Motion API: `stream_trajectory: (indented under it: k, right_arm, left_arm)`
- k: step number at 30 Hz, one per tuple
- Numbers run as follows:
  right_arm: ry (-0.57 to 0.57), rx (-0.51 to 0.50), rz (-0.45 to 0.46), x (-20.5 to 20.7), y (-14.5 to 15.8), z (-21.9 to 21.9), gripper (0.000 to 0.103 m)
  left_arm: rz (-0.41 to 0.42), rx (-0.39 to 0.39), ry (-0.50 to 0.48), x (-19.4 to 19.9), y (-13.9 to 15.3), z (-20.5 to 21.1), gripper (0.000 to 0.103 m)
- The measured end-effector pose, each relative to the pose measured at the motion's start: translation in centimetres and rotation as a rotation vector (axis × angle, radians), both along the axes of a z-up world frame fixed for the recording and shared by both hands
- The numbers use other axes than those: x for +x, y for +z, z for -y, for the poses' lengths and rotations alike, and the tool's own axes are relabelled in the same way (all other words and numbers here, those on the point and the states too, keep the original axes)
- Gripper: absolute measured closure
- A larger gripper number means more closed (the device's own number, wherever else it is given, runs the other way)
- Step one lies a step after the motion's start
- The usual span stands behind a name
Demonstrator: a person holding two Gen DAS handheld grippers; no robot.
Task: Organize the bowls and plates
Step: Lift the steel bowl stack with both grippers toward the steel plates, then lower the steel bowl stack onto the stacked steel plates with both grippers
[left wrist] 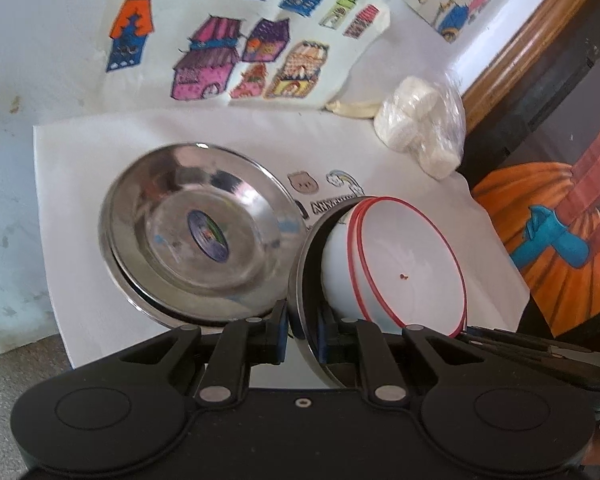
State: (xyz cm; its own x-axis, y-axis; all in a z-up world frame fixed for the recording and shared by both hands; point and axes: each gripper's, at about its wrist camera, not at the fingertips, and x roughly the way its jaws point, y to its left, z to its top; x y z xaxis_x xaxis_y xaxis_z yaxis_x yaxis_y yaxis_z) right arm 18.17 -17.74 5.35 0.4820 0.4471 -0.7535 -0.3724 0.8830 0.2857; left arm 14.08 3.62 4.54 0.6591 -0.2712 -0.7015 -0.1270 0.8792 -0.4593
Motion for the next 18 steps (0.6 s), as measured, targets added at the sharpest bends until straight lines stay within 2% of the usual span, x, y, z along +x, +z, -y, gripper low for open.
stream_trajectory:
  k: [9, 18]
  right_arm:
    - [0.062, 0.001, 0.012, 1.4, 0.8, -3.0, 0.082]
    - [0.105, 0.004, -0.008, 2.6, 0.1, -6.0, 0.082]
  left_arm:
    - [0.01, 0.002, 0.071, -0.1, 0.6, -2.8, 0.09]
    - [-0.004, -0.002, 0.131, 0.0, 0.2, -5.3, 0.09]
